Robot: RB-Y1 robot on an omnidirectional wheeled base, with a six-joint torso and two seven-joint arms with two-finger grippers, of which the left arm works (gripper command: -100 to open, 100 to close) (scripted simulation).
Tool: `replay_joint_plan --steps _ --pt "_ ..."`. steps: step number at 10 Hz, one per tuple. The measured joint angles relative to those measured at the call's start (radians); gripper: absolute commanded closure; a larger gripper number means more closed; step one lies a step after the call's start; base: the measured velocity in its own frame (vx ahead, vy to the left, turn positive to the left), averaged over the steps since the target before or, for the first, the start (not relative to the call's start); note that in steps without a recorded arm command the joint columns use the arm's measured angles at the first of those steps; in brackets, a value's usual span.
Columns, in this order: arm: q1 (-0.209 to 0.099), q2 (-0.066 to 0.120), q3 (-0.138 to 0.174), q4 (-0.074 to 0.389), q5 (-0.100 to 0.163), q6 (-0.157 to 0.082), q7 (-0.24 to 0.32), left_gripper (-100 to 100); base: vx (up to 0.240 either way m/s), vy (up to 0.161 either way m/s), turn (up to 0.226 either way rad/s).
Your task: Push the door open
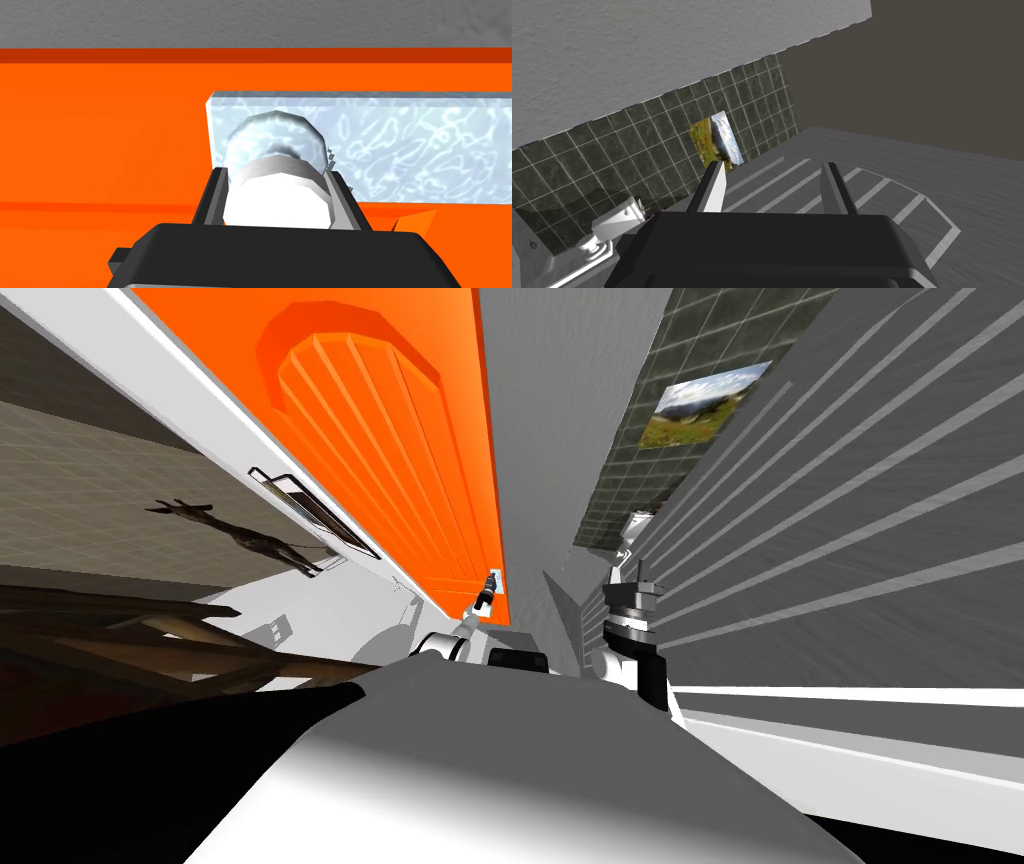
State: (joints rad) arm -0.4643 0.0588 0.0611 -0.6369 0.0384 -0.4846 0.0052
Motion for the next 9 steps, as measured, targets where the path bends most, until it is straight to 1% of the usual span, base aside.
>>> replay_joint_plan --steps 1,2,3,5,6,7,8,9 --pt "0.013 0.002 0.004 -0.028 0.001 0.014 -0.001 100 0.201 -0.074 0.047" --pt "0.003 0.004 0.015 -0.018 0.005 0.015 -0.007 100 0.186 -0.106 0.040" --pt "-0.002 0.009 0.025 -0.011 0.008 0.008 -0.011 100 0.186 -0.091 0.068" --pt "0.019 0.015 0.040 -0.043 0.013 0.018 -0.017 100 0.195 -0.098 0.058" --pt "0.003 0.023 0.052 -0.007 0.018 0.006 -0.017 100 0.193 -0.114 0.092" --pt "-0.026 0.030 0.069 0.051 0.025 -0.022 -0.022 100 0.133 -0.080 0.032" --pt "-0.017 0.036 0.073 0.037 0.026 -0.018 -0.022 100 0.053 -0.025 -0.002" --pt "-0.009 0.039 0.072 0.011 0.026 -0.003 -0.019 100 0.002 0.009 -0.017"
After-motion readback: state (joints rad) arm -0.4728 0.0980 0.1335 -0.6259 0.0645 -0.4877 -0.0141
